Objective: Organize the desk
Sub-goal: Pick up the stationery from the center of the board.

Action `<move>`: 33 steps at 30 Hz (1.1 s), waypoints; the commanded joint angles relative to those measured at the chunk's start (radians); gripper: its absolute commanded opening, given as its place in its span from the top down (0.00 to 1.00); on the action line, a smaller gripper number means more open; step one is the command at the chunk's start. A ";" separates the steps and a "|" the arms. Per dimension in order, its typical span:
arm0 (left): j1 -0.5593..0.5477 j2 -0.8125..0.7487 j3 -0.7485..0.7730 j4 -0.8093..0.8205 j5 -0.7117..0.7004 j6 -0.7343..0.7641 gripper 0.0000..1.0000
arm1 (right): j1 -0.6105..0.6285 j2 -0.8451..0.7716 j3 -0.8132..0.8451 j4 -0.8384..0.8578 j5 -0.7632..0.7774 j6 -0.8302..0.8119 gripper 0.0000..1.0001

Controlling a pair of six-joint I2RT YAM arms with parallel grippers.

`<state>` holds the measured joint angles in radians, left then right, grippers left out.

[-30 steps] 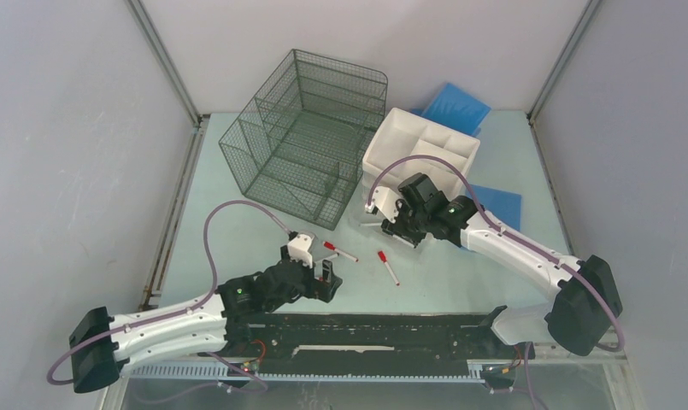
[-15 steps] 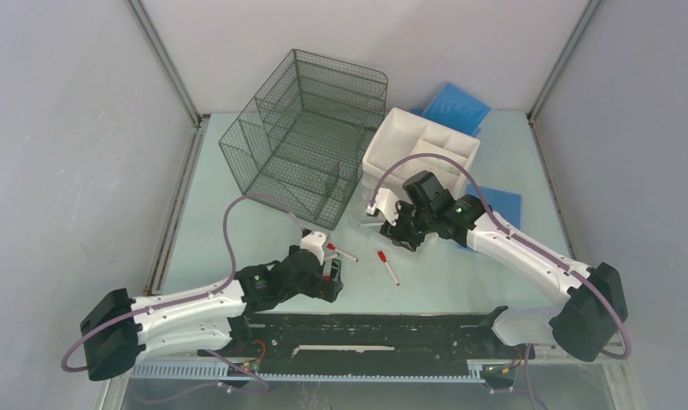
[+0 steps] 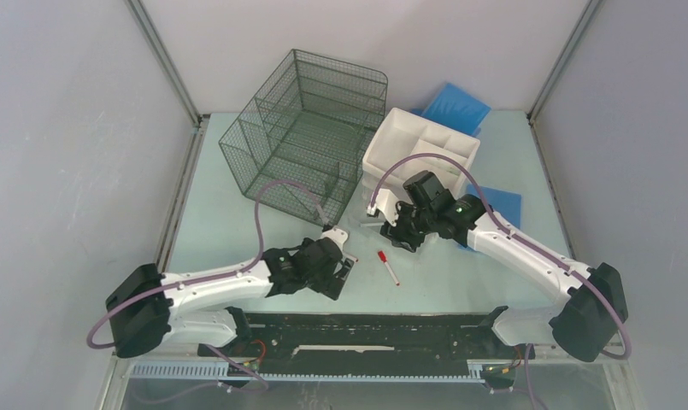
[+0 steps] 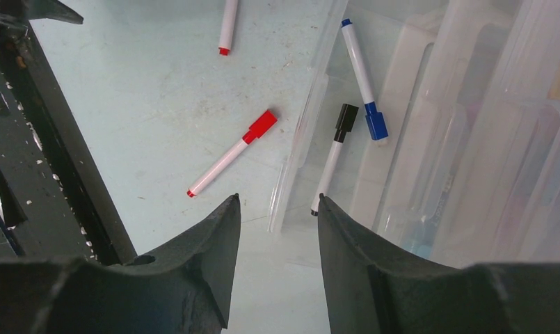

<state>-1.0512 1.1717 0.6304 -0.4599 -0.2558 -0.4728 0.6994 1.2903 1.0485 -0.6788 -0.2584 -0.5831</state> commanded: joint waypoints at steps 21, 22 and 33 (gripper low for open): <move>0.062 0.185 0.044 -0.015 0.007 0.041 0.42 | -0.024 -0.034 0.036 -0.008 -0.039 -0.016 0.48; 0.063 0.186 0.042 -0.014 0.011 0.036 0.46 | -0.024 -0.034 0.035 -0.008 -0.039 -0.016 0.48; 0.064 0.179 0.018 0.044 0.125 0.022 0.77 | -0.030 -0.044 0.036 -0.009 -0.046 -0.016 0.48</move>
<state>-0.9916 1.3624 0.6621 -0.4717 -0.2031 -0.4442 0.6792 1.2819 1.0485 -0.6804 -0.2913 -0.5865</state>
